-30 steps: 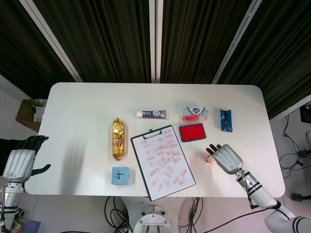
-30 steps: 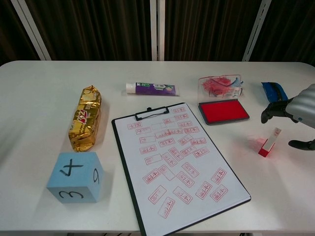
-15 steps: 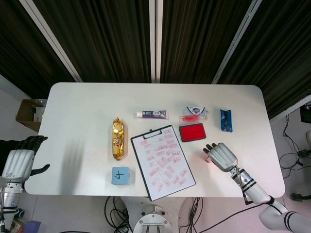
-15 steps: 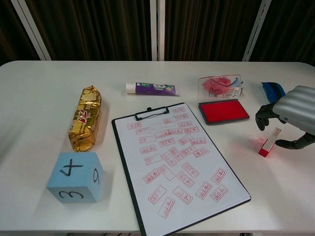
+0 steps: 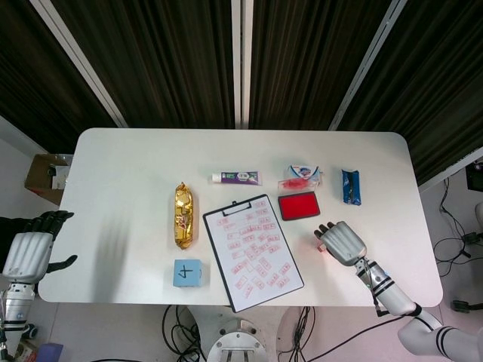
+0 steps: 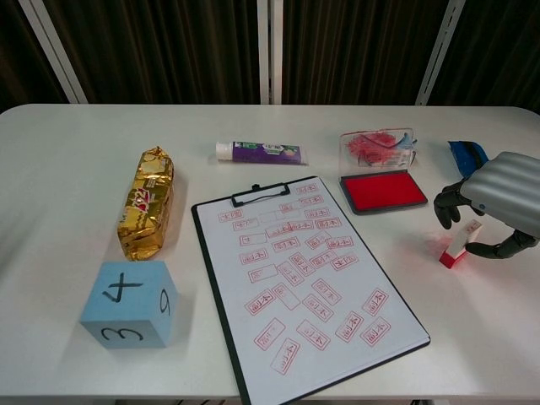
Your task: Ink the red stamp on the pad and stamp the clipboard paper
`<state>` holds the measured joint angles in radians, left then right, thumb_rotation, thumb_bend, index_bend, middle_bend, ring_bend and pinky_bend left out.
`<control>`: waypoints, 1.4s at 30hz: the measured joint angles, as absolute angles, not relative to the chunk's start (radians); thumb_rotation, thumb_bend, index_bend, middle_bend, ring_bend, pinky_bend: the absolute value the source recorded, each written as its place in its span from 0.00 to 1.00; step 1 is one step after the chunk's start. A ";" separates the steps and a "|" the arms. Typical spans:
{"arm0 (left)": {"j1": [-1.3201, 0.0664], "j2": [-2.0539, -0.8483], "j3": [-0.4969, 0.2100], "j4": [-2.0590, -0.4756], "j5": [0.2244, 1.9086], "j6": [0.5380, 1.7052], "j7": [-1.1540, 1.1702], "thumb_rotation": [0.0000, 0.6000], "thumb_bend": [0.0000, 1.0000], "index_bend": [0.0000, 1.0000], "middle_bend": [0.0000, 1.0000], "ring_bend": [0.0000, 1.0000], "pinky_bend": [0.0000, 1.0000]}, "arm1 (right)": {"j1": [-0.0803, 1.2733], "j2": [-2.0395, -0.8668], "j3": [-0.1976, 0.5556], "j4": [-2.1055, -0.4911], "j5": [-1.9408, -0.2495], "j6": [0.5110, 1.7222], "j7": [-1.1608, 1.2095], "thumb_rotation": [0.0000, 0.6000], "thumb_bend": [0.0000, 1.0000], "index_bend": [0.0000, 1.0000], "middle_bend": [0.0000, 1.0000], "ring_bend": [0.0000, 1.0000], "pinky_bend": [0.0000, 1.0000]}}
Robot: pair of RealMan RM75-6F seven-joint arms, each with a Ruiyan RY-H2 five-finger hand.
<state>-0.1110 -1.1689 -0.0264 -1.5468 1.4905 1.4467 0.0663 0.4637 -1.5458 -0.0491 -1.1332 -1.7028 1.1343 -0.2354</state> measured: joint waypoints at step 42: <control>-0.113 -1.166 -0.025 -1.547 1.489 1.442 0.063 1.00 0.00 0.20 0.19 0.16 0.24 | 0.491 -1.593 -0.014 -1.075 -1.693 1.227 -0.161 1.00 0.48 0.85 0.76 0.72 0.86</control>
